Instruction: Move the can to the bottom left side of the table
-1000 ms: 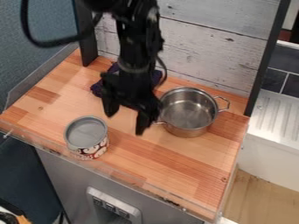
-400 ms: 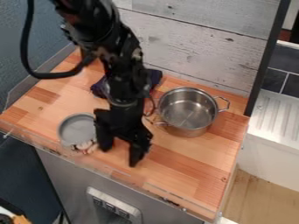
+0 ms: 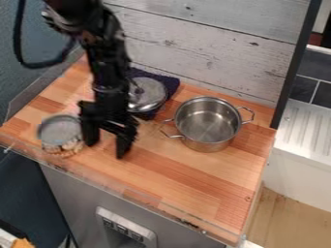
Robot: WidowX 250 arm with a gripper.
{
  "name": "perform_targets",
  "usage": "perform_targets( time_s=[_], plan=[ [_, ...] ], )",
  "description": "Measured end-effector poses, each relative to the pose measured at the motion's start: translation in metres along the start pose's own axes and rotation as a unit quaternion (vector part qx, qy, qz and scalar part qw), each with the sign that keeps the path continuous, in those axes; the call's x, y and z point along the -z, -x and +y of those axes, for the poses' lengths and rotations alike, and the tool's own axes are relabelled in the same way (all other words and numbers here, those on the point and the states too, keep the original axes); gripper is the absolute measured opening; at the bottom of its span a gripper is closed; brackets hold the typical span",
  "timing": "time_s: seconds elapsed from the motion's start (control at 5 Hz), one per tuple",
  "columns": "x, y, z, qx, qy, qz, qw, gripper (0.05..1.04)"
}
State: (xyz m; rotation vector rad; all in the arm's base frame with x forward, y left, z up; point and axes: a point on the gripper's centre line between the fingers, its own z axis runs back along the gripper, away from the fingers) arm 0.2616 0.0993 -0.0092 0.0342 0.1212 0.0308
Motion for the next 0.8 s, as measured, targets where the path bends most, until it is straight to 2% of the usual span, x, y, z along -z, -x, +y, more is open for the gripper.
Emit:
perform_targets(
  time_s=[0.2,0.4,0.6,0.8],
  plan=[
    [-0.003,0.004,0.024,-0.003,-0.001,0.018,0.9998,1.0],
    [-0.005,0.006,0.039,-0.01,-0.003,0.02,0.9998,1.0],
    [-0.009,0.003,0.034,0.003,0.007,-0.001,1.0,1.0],
    [-0.046,-0.003,0.023,0.015,0.0,-0.07,0.9975,1.0]
  ],
)
